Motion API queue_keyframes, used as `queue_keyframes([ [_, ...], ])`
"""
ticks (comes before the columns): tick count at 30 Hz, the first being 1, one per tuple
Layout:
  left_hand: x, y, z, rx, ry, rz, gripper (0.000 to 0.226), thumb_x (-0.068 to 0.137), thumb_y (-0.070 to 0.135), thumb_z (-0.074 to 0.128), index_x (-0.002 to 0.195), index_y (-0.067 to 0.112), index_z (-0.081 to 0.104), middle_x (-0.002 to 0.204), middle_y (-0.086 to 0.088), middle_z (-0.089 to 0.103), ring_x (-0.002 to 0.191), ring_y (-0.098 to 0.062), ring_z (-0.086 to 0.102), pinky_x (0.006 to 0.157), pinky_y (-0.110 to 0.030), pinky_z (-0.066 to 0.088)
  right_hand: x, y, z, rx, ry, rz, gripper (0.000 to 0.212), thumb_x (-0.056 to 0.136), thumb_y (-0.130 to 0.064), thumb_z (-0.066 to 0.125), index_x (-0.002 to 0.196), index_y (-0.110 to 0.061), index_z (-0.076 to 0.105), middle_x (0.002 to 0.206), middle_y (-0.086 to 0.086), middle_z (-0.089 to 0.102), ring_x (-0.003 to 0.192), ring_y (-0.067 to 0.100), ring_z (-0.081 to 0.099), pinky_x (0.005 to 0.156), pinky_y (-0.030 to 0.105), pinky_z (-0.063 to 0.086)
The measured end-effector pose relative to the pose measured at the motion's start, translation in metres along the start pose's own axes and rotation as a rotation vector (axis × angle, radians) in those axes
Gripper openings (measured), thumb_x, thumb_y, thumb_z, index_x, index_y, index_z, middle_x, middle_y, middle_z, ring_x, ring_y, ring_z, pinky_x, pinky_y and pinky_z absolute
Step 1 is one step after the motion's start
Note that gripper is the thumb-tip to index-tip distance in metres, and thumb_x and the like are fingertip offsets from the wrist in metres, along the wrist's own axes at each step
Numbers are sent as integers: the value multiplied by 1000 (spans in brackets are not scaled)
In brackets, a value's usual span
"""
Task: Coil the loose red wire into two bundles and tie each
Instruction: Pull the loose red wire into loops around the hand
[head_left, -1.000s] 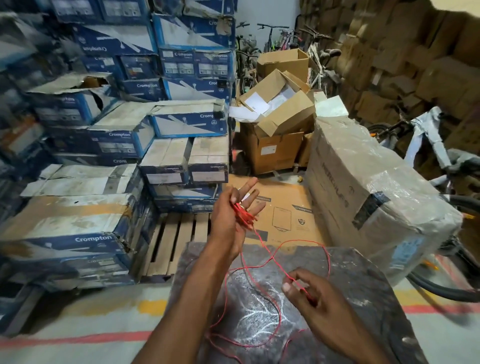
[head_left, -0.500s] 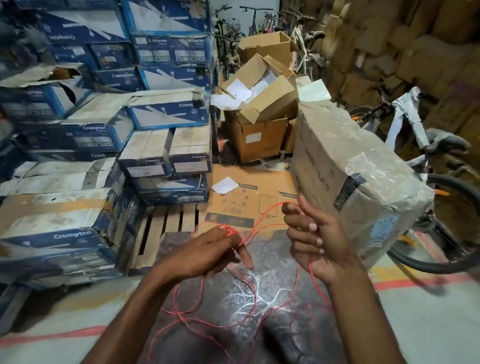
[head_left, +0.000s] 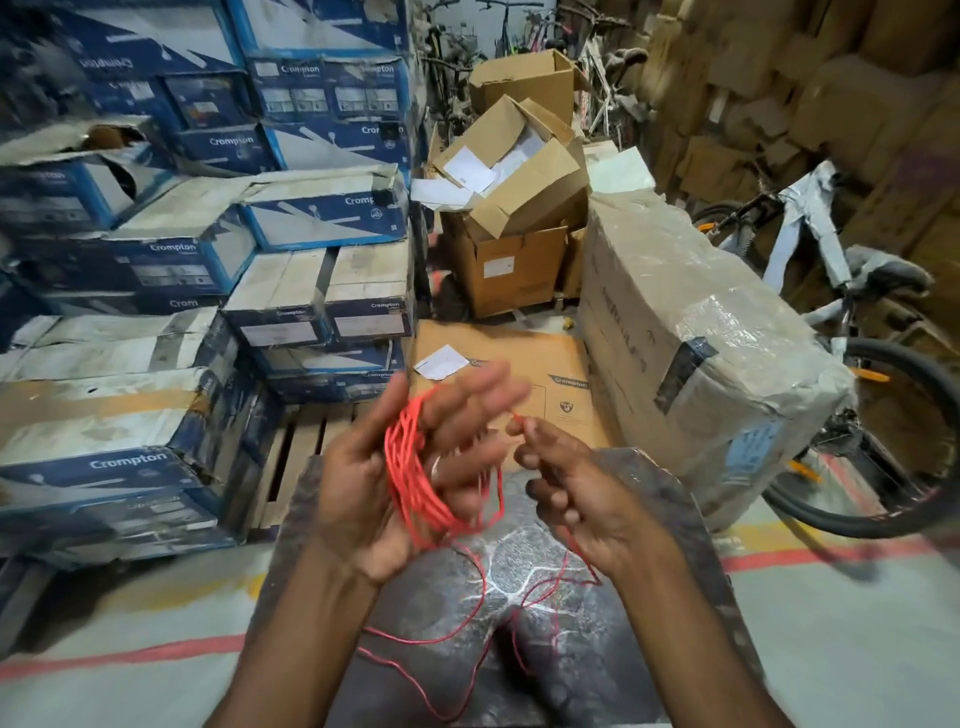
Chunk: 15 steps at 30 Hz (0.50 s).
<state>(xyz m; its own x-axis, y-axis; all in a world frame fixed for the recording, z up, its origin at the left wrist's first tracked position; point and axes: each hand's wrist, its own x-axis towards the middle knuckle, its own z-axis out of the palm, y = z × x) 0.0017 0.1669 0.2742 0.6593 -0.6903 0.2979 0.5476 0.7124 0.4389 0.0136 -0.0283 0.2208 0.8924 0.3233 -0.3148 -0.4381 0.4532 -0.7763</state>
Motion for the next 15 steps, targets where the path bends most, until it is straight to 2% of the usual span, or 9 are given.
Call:
queue_keyframes([
  [1,11,5,1,31,30,58,62,109,38,28,153,-5,33,159,-23,37,141,-39,46,116,-46,28,-3,2,-1,-124,22,-32,17,104,-31,54,98,-20,67,67,-7,49,33,0,28,29,14,13],
  [2,23,9,1,60,66,105,60,108,37,27,152,-3,37,161,-20,35,148,-39,34,116,-46,27,-8,4,-1,-222,25,-55,21,104,-34,53,97,-20,68,65,-5,48,33,1,26,32,15,12],
  [3,34,15,0,89,127,143,58,107,36,29,150,-1,40,161,-17,36,149,-39,30,114,-47,34,-12,6,-2,-310,22,-73,25,105,-36,52,96,-20,68,63,-4,47,33,3,25,34,15,13],
  [6,56,32,-14,202,369,270,53,106,34,33,145,2,49,156,-13,46,142,-41,43,107,-49,48,-26,10,-5,-558,-1,-129,34,108,-38,46,92,-14,63,56,-1,44,36,7,27,39,17,20],
  [10,70,44,-34,435,657,365,45,107,35,37,137,11,60,135,-2,66,132,-32,57,106,-49,50,-45,15,-6,-721,-22,-290,39,103,-49,44,85,-18,61,55,-7,35,48,13,25,48,27,21],
  [12,74,39,-40,808,790,319,36,108,37,39,131,29,65,120,6,66,122,-21,58,102,-36,50,-54,9,-5,-830,-36,-378,37,102,-51,45,87,-22,63,58,-5,34,54,15,28,52,34,24],
  [13,74,34,-43,1083,834,276,33,108,39,39,130,38,64,111,5,62,112,-16,56,94,-27,48,-58,4,-4,-903,-57,-413,37,101,-53,47,90,-21,63,60,-1,37,56,18,31,54,38,26],
  [14,71,30,-49,1378,829,223,33,109,41,37,134,44,59,107,4,58,103,-14,55,86,-19,47,-62,-2,-3,-975,-84,-436,38,101,-54,48,93,-20,63,63,3,42,57,23,34,55,41,29],
  [15,68,26,-54,1646,772,162,36,109,44,34,141,45,51,105,4,58,97,-12,55,82,-18,47,-66,-9,-1,-1029,-106,-444,38,100,-54,50,96,-19,63,66,7,47,60,29,38,56,45,33],
])
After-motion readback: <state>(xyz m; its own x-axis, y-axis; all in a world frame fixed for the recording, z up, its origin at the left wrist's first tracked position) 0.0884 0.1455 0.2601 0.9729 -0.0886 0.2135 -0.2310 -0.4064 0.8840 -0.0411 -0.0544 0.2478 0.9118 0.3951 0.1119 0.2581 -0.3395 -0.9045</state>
